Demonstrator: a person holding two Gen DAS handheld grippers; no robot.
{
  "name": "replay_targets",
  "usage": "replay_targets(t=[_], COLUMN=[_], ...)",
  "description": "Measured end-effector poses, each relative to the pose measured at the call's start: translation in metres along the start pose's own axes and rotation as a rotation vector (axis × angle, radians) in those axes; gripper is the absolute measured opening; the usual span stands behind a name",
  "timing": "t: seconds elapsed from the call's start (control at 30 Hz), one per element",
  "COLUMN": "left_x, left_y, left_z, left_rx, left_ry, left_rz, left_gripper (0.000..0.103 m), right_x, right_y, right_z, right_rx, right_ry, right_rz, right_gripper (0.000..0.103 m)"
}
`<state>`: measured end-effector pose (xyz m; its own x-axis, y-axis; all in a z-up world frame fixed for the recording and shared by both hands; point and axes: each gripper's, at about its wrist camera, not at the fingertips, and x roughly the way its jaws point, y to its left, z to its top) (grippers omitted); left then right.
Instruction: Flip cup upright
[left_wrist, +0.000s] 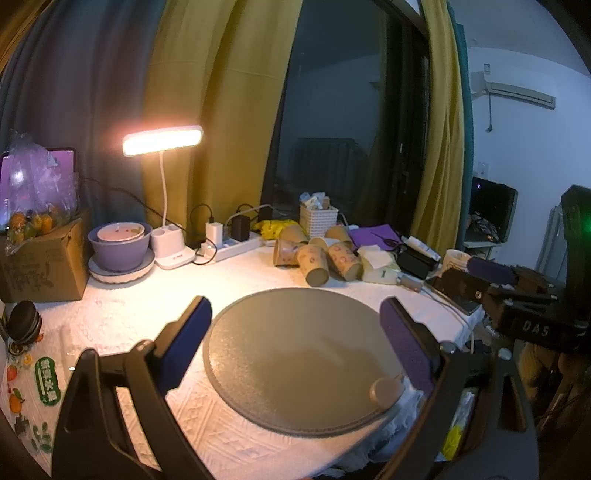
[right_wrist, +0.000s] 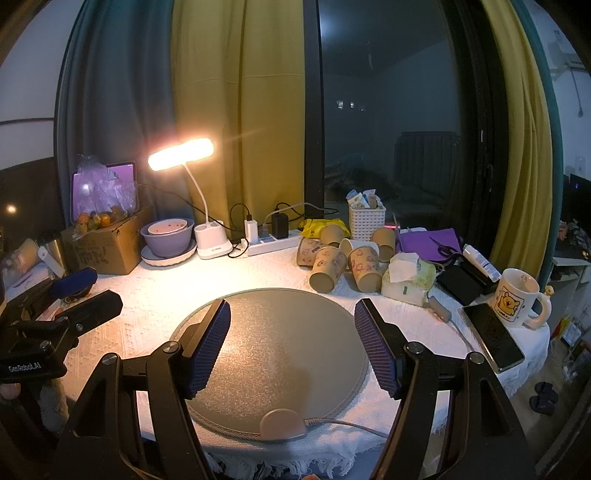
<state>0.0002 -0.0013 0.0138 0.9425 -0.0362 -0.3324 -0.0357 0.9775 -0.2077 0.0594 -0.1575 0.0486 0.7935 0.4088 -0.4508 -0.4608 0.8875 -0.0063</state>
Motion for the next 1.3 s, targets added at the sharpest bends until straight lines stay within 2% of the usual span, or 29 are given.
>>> replay_targets(t=[0.1,0.27,0.47,0.7,0.8,1.3], left_x=[0.000,0.003,0.022,0.057,0.075,0.172], left_y=[0.001,-0.002,-0.002,-0.004,-0.004,-0.018], left_z=[-0.001,-0.005,-0.007,-0.010,-0.010,0.023], left_rx=[-0.015,0.016,0.029,-0.007,-0.024,0.049], left_ry=[0.009,0.022,0.044,0.111,0.167,0.289], left_rz=[-0.008,-0.015,-0.039,-0.075,-0.091,-0.084], left_gripper=[0.093,0.093,0.093,0.093,0.093,0.093], right_x=[0.000,0.000,0.012,0.043,0.059,0.120], right_y=[0.000,-0.009,-0.015,-0.029,-0.036,-0.091], right_z=[0.000,0.002,0.002,-0.006,-0.009,0.018], right_rx=[0.000,0.004,-0.013,0.029,0.051,0.103], right_ry=[0.000,0.006,0.021,0.064,0.094,0.105], right_rz=[-0.001,-0.003,-0.012,-0.018,-0.014,-0.031], right_gripper=[0.073,0.073,0.073,0.073,0.073,0.073])
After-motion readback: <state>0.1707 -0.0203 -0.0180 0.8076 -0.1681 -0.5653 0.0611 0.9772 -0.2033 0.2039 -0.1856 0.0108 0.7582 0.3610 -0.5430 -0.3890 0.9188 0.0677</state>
